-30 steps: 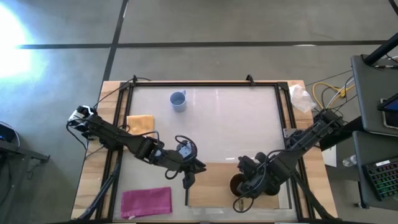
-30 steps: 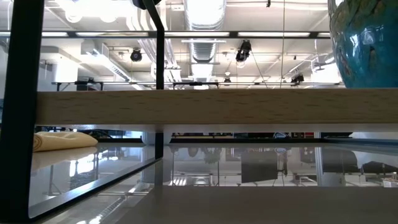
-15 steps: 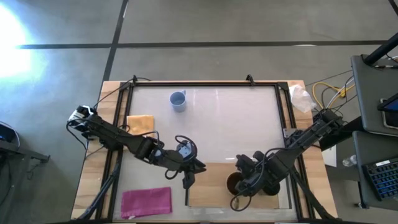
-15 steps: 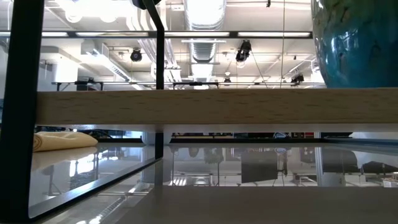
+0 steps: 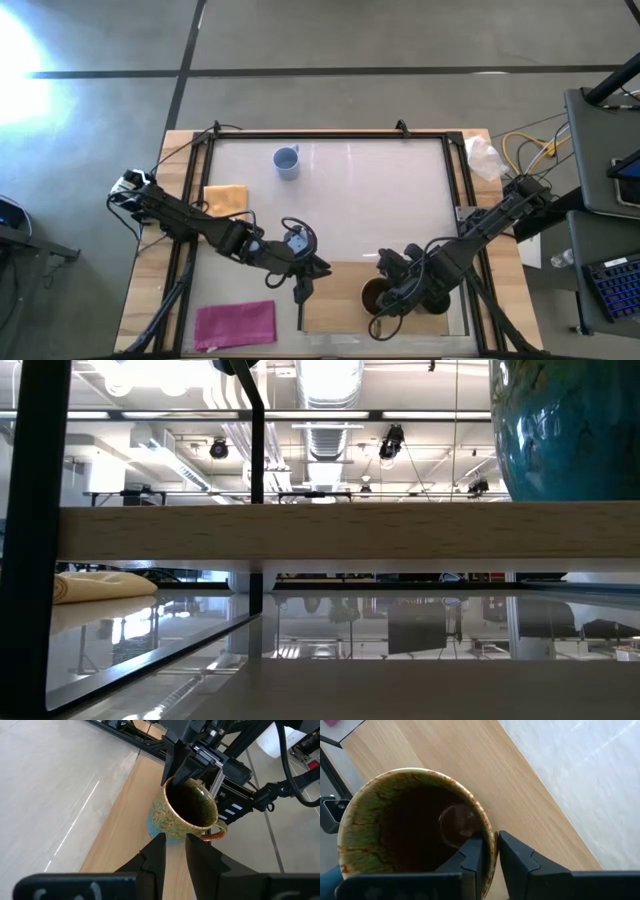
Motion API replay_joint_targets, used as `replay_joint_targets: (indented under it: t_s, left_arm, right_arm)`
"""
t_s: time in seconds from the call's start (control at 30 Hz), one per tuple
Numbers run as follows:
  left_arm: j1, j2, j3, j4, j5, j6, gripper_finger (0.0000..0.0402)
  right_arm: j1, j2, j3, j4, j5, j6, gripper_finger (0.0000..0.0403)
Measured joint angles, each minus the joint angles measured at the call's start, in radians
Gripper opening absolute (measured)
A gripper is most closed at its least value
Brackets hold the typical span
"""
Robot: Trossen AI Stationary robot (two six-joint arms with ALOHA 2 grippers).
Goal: Stack small to large cups/mugs on shelf
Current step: Put the green and brown patterned mug on the shelf
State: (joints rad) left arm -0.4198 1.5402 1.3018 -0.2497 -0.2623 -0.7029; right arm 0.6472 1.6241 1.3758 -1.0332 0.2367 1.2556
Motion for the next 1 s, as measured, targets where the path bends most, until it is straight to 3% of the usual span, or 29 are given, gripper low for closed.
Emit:
replay_joint_targets:
  t_s: [0.6,1.0]
  left_arm:
    - [0.001,0.000,0.000,0.001,0.000,0.000,0.0059]
    - [0.001,0.000,0.001,0.001,0.000,0.002,0.0059]
  right_arm:
    - [0.000,0.000,0.004,-0.008,-0.017,-0.039,0.0122]
    - [-0.004,-0.001,0.006,-0.003,-0.008,-0.069,0.0122]
